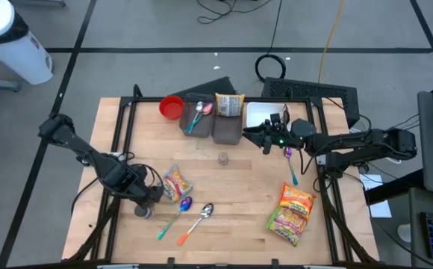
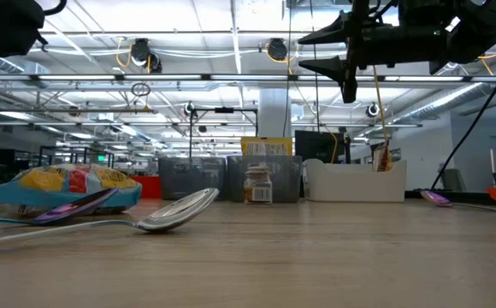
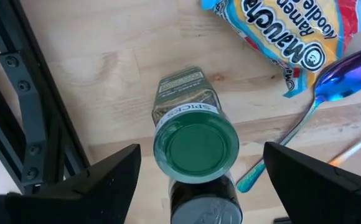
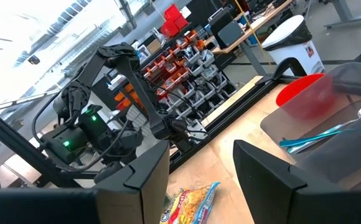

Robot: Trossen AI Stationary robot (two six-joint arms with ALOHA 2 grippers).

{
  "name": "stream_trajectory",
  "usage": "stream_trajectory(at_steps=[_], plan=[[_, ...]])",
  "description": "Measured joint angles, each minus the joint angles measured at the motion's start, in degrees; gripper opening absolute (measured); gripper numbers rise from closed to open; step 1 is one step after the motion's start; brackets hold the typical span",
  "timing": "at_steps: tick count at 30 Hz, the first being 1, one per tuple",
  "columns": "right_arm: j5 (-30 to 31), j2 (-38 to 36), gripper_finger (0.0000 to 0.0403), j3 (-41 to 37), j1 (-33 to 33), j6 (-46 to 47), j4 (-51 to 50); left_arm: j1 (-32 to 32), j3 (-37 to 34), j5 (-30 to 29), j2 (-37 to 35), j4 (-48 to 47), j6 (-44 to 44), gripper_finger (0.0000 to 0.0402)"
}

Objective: Pick & Place Food Item
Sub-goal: Put the green seasoning bottle into the white bin

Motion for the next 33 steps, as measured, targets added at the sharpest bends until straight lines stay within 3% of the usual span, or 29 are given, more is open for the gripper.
stream_trajectory(at_steps=[33], plan=[[-0.02, 0.0, 0.0171, 0.0, 0.0, 0.26, 0.03, 2.62, 0.0, -0.27, 1.02, 0.01, 1.74, 0.0249]])
